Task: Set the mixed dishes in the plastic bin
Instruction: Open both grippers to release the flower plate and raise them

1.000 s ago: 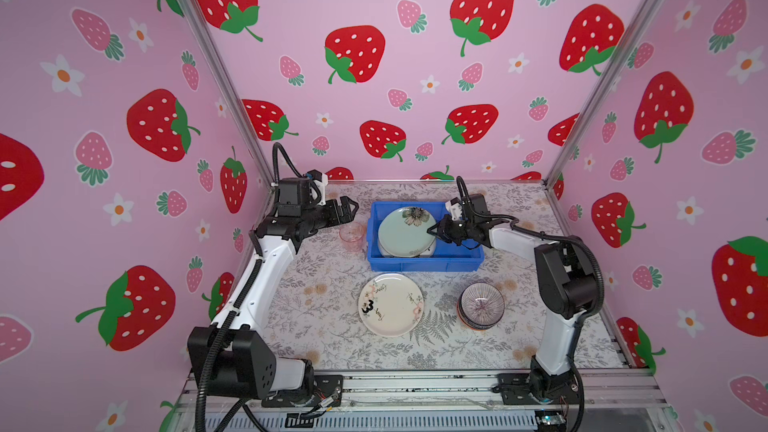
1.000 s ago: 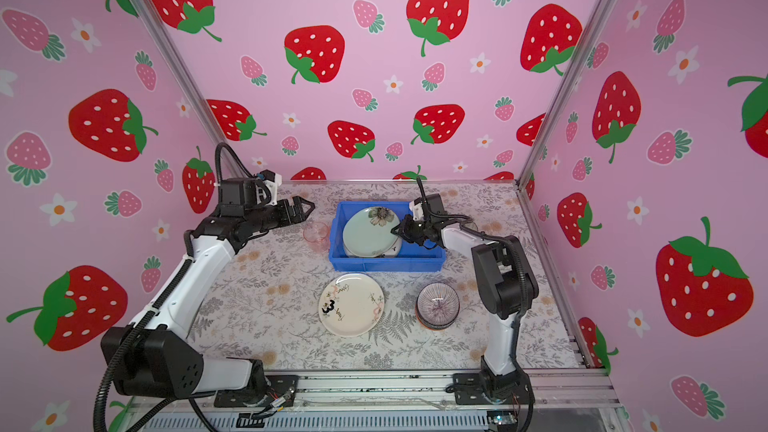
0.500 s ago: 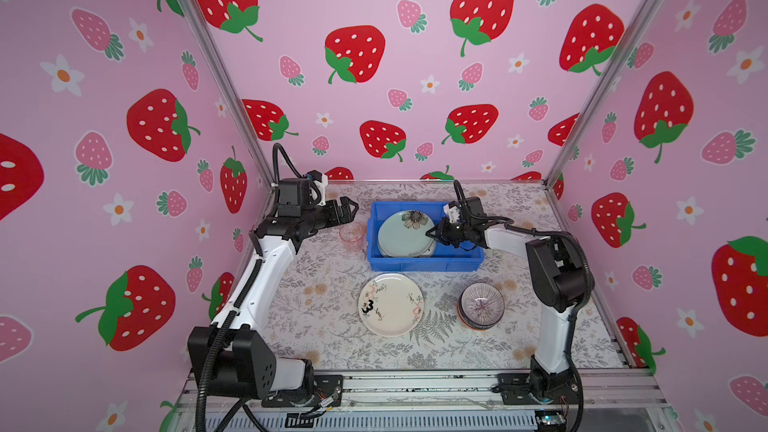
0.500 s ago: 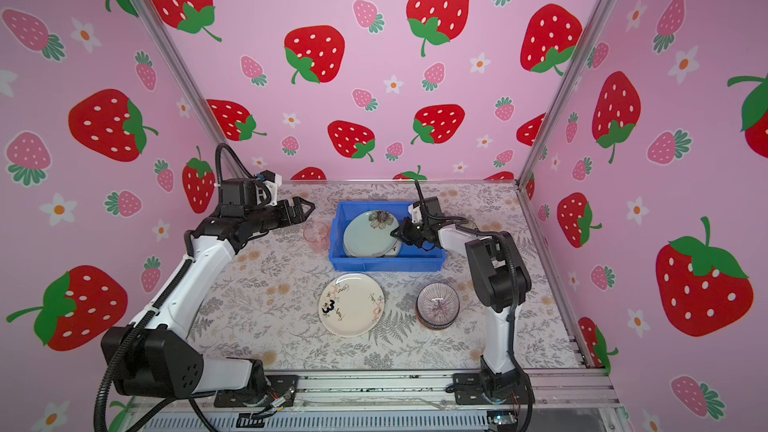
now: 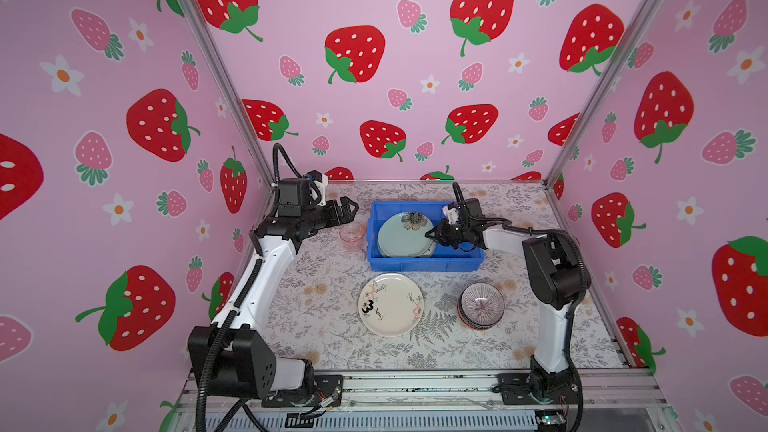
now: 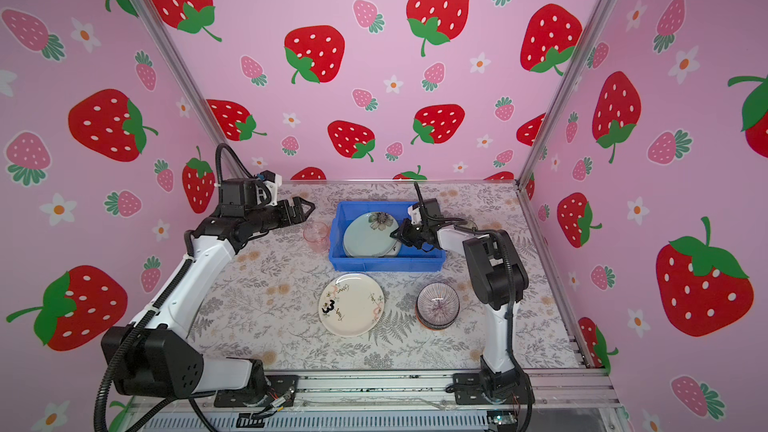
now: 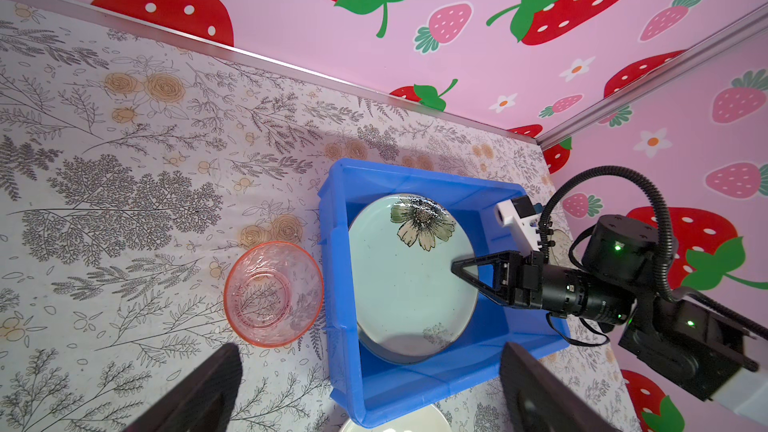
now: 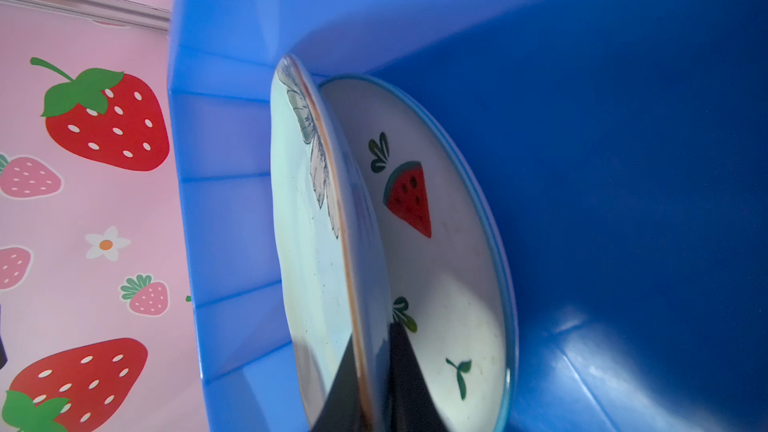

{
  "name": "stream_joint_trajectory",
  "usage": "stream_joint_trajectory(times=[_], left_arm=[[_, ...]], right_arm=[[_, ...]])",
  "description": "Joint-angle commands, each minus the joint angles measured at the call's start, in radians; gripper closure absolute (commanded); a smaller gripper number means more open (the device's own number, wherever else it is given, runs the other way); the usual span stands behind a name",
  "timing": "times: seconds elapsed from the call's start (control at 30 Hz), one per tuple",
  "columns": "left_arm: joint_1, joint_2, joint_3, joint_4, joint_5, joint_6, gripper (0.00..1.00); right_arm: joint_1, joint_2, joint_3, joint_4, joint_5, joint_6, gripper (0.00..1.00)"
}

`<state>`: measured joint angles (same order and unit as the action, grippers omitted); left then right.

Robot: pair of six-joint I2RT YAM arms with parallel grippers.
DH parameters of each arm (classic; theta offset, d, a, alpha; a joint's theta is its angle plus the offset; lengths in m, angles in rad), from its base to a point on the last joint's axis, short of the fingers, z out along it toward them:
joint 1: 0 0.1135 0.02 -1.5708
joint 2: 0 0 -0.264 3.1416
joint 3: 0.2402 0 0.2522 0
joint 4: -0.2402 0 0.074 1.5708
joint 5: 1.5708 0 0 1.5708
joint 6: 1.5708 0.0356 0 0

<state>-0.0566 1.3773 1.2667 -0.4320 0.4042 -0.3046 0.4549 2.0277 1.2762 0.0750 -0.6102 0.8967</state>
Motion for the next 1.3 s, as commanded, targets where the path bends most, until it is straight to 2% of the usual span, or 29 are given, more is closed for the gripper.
stream_joint_trajectory(times=[0.0, 0.13, 0.47, 0.67, 0.77, 0.87, 1.27], left_arm=[[0.005, 0.005, -0.01, -0.007, 0.024, 0.007, 0.01], [0.005, 0.005, -0.01, -0.005, 0.024, 0.007, 0.01], [0.005, 0.001, -0.013, -0.002, 0.026, 0.0, 0.01], [0.004, -0.002, -0.016, 0.003, 0.023, -0.004, 0.01], [0.006, -0.002, -0.016, 0.005, 0.028, -0.007, 0.01], [0.005, -0.002, -0.017, 0.008, 0.03, -0.012, 0.01], [0.006, -0.016, -0.033, 0.015, 0.005, -0.02, 0.01]], right_arm=[[-0.005, 0.001, 0.022, 0.073, -0.034, 0.002, 0.82], [-0.004, 0.0, 0.019, 0.049, -0.021, -0.018, 0.72], [-0.004, -0.015, 0.019, -0.018, 0.028, -0.067, 0.59], [0.002, -0.037, 0.036, -0.097, 0.097, -0.123, 0.5], [0.004, -0.052, 0.046, -0.134, 0.128, -0.146, 0.49], [0.01, -0.073, 0.055, -0.176, 0.168, -0.173, 0.43], [0.056, -0.206, 0.099, -0.345, 0.326, -0.283, 0.37]])
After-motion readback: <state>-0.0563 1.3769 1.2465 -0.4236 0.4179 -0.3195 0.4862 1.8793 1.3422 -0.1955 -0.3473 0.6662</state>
